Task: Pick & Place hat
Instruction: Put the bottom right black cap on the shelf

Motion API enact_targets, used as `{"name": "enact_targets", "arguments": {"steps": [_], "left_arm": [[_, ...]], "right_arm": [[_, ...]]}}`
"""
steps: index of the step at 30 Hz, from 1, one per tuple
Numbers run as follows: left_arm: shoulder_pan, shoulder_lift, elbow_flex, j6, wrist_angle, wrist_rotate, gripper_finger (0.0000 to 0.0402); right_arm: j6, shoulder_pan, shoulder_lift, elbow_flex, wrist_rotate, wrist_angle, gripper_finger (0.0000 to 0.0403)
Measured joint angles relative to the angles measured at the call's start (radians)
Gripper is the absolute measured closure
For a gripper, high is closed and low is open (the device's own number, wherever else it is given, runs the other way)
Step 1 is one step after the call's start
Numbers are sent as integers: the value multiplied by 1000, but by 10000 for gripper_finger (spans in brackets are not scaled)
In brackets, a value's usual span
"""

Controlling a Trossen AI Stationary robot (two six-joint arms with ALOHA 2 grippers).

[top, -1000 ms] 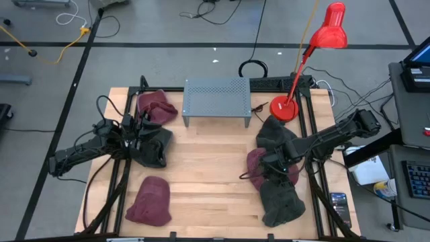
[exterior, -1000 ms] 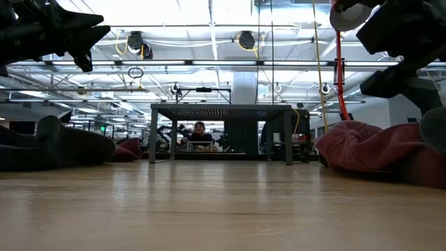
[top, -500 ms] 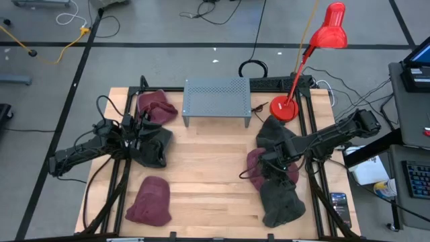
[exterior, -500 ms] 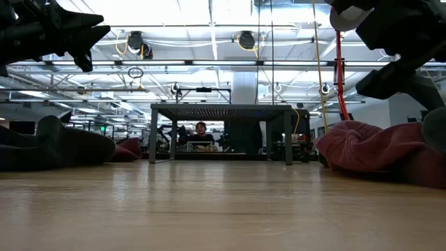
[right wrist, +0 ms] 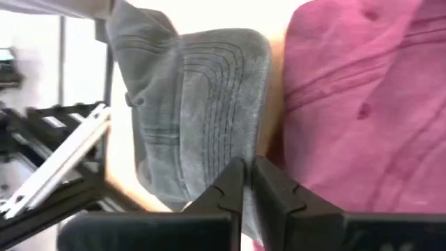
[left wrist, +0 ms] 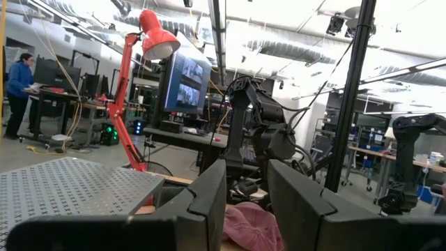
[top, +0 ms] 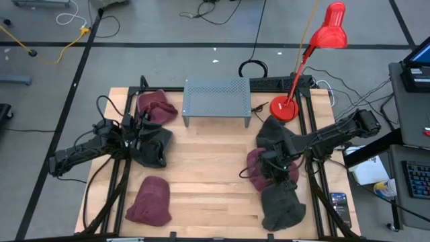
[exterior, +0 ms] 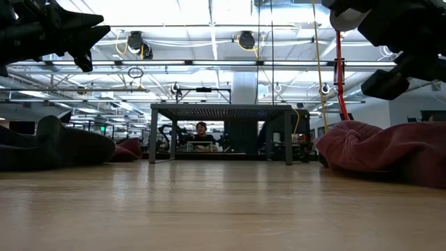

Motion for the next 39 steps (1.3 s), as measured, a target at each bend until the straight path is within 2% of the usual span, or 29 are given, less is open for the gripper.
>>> {"name": "enact_targets", "arguments": {"steps": [6,14,22,28,39], "left_arm": [[0,0,0,0,0,0,289],[0,0,0,0,0,0,289],[0,0,0,0,0,0,289],[0,0,0,0,0,0,289],[0,0,0,0,0,0,289]], "right_arm": [[33,0,-3,0,-3,0,398],[139,1,-40,0,-80,1,401],[258,1,-212,0,-113,6,402],[394,2,-368,0,-123,86,402],[602,2,-541,0,18,358,403]]}}
